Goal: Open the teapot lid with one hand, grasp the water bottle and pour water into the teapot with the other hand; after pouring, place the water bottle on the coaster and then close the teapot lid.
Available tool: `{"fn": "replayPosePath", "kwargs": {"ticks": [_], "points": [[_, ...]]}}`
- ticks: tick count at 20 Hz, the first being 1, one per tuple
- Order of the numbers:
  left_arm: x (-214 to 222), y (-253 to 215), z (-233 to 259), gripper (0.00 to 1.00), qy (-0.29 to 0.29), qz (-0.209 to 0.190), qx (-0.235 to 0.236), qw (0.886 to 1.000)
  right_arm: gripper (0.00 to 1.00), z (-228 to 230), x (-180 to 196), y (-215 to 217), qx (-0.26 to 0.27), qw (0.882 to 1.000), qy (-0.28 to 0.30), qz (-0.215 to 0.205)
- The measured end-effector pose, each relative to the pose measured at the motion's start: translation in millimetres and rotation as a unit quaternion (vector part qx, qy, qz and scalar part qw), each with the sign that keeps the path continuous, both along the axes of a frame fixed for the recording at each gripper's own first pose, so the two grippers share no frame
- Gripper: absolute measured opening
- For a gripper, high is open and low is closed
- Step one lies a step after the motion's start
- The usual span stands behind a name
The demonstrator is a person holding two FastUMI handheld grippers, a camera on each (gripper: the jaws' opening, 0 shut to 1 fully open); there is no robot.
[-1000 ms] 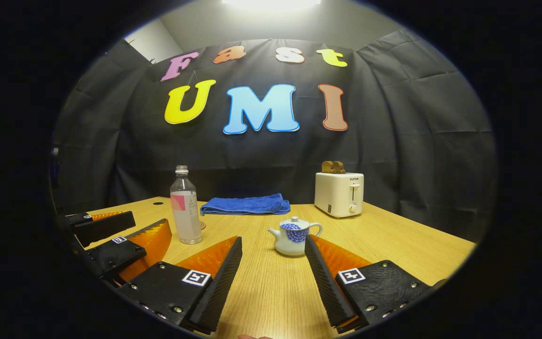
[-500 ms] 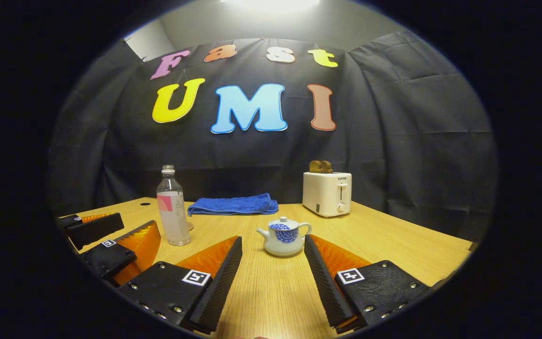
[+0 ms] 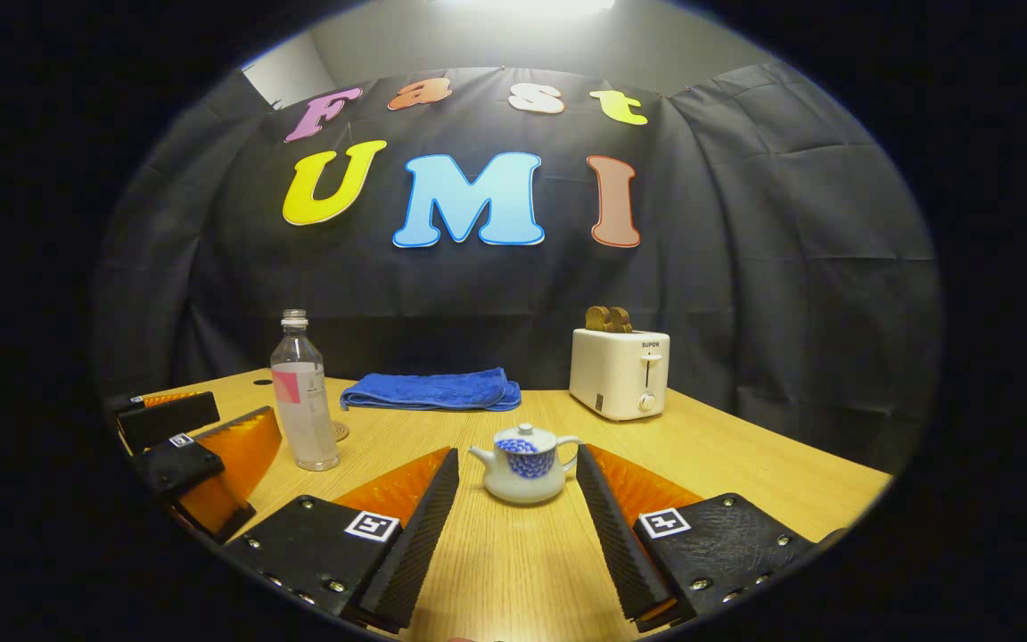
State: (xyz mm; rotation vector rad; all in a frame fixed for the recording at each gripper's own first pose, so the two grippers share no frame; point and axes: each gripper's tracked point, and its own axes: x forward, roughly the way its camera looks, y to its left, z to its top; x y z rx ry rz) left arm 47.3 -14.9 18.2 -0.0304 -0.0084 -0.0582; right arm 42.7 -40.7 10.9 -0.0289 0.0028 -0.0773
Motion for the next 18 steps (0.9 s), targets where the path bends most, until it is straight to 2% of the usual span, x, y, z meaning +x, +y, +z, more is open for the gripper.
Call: {"fn": "replayPosePath", "kwargs": {"ticks": [5,9,17,18], "points": [[33,13,13,1.0,-0.002,0.003,-0.014,1.0,0.82,0,48,-8,0.01,1.0,0.027,-0.006],[53,19,14,1.0,-0.003,0.0,0.005,1.0,0.82,-7,78,-11,0.005,0.999,0.046,-0.011],[77,15,29,1.0,-0.014,-0.023,0.006,1.0,0.82,-19,109,-16,0.018,0.997,0.07,-0.022],[79,17,32,1.0,-0.019,-0.022,0.004,1.0,0.75,-23,114,-17,0.024,0.996,0.078,-0.026]]}}
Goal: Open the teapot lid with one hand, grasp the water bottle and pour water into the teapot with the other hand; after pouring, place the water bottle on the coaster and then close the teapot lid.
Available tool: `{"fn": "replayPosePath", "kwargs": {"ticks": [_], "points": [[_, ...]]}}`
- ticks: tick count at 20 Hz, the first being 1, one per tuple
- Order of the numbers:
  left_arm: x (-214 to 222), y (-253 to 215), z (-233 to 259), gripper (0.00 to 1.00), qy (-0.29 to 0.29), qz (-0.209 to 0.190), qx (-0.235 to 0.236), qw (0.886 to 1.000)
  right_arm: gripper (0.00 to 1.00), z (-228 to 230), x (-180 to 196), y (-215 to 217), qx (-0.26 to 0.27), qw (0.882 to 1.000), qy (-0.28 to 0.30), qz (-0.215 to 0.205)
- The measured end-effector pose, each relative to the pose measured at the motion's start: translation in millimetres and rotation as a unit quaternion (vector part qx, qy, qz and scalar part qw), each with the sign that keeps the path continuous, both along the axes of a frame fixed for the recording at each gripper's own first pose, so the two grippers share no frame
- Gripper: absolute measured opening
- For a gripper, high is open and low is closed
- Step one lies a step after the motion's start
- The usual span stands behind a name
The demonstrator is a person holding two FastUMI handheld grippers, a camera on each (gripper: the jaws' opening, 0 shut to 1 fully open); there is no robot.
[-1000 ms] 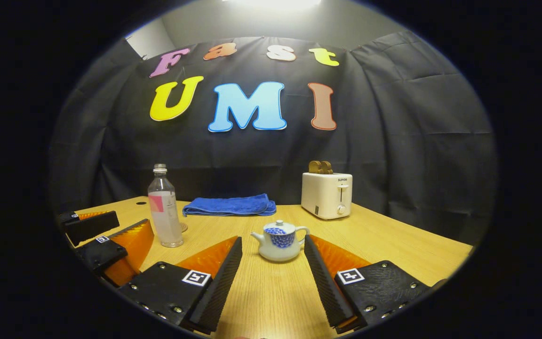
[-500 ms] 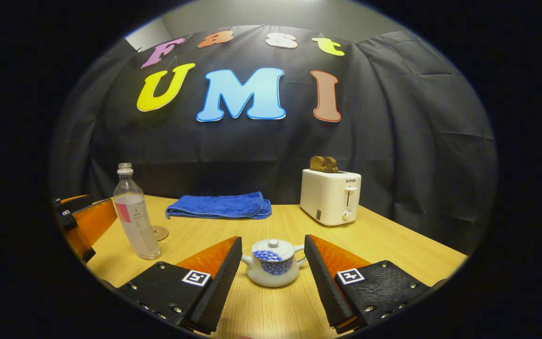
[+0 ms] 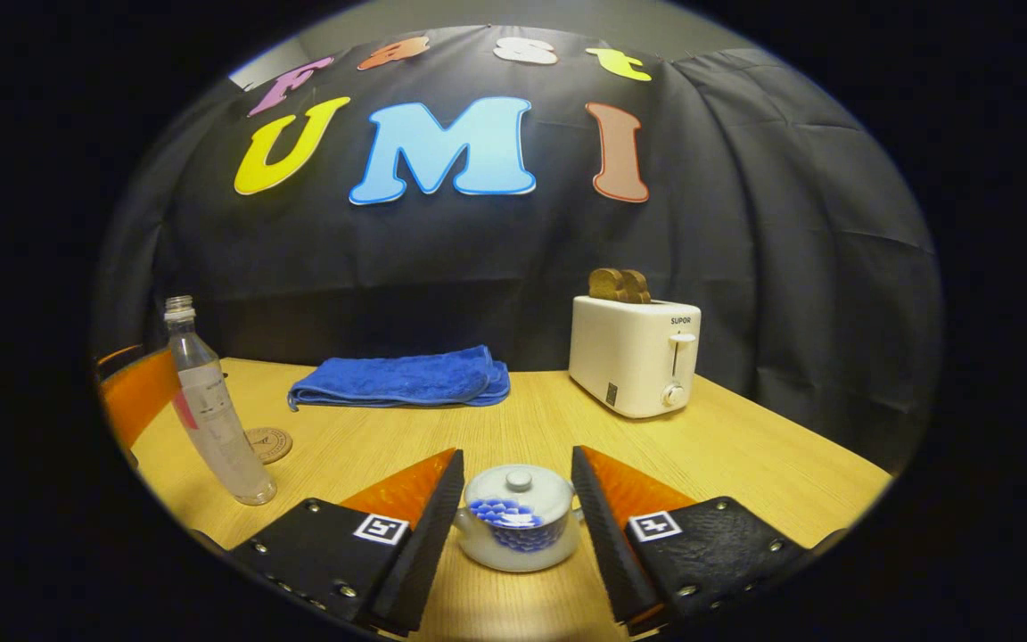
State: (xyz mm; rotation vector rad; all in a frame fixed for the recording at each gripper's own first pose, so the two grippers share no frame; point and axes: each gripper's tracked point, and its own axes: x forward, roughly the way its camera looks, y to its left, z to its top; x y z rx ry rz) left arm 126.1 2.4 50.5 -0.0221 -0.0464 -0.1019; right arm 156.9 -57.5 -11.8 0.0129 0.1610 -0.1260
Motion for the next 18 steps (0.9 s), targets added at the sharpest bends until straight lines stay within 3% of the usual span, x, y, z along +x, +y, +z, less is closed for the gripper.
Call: {"fn": "replayPosePath", "kwargs": {"ticks": [3,4,6,8,14,18], "points": [[2,7,3,1.0,-0.008,0.005,0.005,1.0,0.54,3,-1,7,-0.009,1.0,0.0,0.006],[2,9,3,1.0,-0.007,0.006,0.005,1.0,0.3,2,2,6,-0.012,1.0,0.001,0.004],[3,14,-3,1.0,0.001,0.007,-0.005,1.0,0.29,2,7,-2,-0.016,1.0,-0.004,-0.009],[5,17,-6,1.0,0.007,0.009,-0.01,1.0,0.06,6,3,-1,-0.006,1.0,-0.005,-0.01],[6,14,-8,1.0,0.01,0.004,-0.011,1.0,0.06,10,2,1,-0.033,0.999,-0.01,-0.001],[11,14,-14,1.0,0.016,0.005,-0.017,1.0,0.06,36,-7,2,-0.038,0.998,-0.046,0.003]]}}
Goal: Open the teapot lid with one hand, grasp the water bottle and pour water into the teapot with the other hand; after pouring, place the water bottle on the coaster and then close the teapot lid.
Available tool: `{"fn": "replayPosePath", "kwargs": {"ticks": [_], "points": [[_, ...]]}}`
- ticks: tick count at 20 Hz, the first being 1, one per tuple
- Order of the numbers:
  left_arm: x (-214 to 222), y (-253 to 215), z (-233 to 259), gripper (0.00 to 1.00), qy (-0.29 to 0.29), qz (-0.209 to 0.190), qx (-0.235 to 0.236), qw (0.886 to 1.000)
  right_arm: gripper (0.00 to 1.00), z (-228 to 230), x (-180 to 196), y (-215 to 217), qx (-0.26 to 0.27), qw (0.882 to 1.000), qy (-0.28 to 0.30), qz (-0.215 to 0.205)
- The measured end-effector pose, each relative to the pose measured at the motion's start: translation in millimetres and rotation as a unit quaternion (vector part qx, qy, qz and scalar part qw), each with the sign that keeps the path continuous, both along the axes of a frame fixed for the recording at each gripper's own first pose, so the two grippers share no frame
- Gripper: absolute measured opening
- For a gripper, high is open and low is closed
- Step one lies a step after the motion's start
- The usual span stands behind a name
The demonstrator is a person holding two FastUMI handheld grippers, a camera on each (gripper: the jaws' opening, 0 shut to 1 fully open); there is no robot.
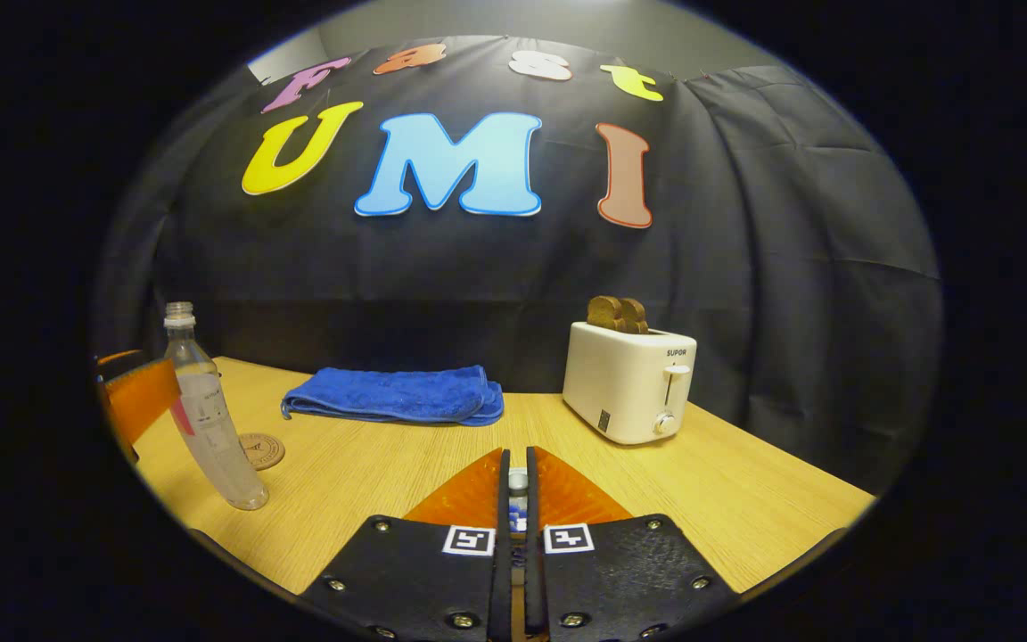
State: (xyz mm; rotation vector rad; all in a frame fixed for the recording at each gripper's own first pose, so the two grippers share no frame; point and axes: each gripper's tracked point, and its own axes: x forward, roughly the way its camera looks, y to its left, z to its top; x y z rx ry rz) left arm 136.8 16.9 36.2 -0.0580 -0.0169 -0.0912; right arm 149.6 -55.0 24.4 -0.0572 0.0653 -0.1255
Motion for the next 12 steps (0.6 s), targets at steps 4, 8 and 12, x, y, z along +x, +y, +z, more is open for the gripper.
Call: {"fn": "replayPosePath", "kwargs": {"ticks": [4,8,12], "points": [[12,-2,-13,1.0,0.017,0.004,-0.002,1.0,0.06,11,-8,10,-0.004,1.0,-0.018,0.017],[28,-6,-26,1.0,0.039,0.001,-0.007,0.999,0.06,10,-11,12,-0.002,0.999,-0.018,0.027],[48,-9,-38,1.0,0.053,0.002,0.006,0.999,0.06,12,-13,9,0.001,0.999,-0.02,0.027]]}}
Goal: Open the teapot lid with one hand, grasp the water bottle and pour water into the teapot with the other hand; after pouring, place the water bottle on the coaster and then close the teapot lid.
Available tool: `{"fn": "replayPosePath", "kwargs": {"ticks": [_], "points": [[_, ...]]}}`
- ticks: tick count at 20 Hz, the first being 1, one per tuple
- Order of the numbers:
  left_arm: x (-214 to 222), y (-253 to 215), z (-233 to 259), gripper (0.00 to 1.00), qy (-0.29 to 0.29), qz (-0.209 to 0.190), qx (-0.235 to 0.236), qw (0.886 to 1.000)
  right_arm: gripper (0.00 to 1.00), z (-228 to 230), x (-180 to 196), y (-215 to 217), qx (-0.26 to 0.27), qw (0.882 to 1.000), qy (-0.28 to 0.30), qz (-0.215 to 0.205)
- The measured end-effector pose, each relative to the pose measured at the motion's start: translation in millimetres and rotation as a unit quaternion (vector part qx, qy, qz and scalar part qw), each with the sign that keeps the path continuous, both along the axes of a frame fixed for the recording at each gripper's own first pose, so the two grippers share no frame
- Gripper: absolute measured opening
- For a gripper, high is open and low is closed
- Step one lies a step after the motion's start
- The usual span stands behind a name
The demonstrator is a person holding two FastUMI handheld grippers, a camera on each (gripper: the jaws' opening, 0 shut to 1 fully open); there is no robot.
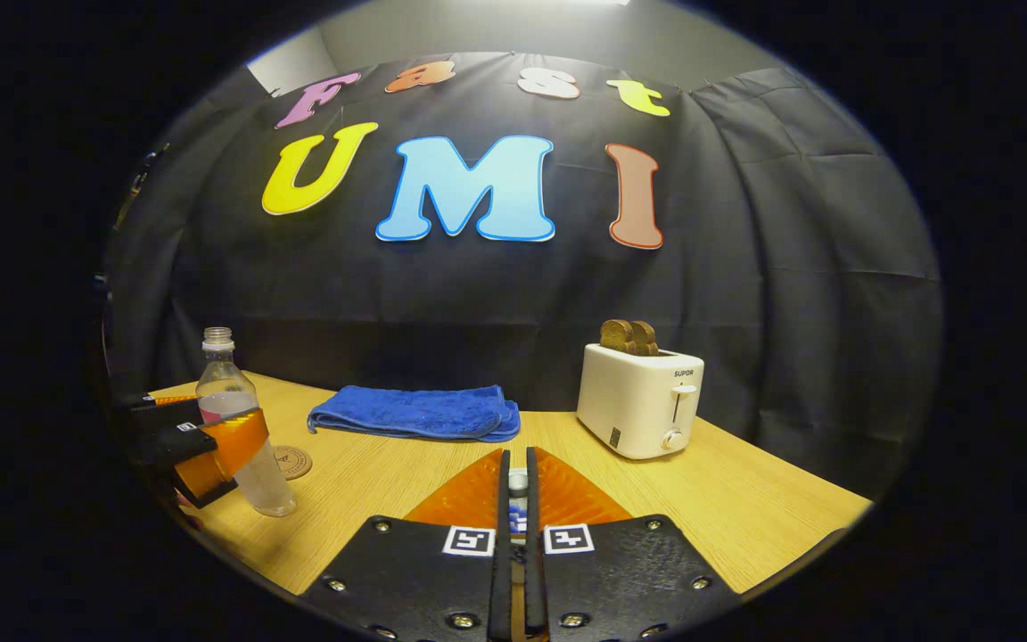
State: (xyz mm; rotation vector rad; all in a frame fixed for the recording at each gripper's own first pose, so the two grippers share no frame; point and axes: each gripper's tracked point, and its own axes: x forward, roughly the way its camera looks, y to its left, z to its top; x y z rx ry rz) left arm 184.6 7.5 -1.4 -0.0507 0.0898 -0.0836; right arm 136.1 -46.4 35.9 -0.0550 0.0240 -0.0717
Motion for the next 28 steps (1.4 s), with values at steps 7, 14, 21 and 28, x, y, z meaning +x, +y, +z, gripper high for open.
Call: {"fn": "replayPosePath", "kwargs": {"ticks": [7,14,21,28], "points": [[14,-3,-13,0.87,0.025,-0.017,-0.008,1.0,0.06,10,-15,-1,0.006,1.0,-0.012,0.01],[6,-11,-2,0.86,0.019,-0.018,0.047,0.999,0.06,20,-82,-9,0.007,0.999,-0.025,0.023],[5,-37,1,0.86,0.013,-0.037,0.156,0.987,0.06,13,-144,-14,0.0,0.999,-0.021,0.032],[7,-69,4,0.86,-0.002,-0.061,0.294,0.954,0.06,-14,-173,-5,0.011,0.999,0.008,0.053]]}}
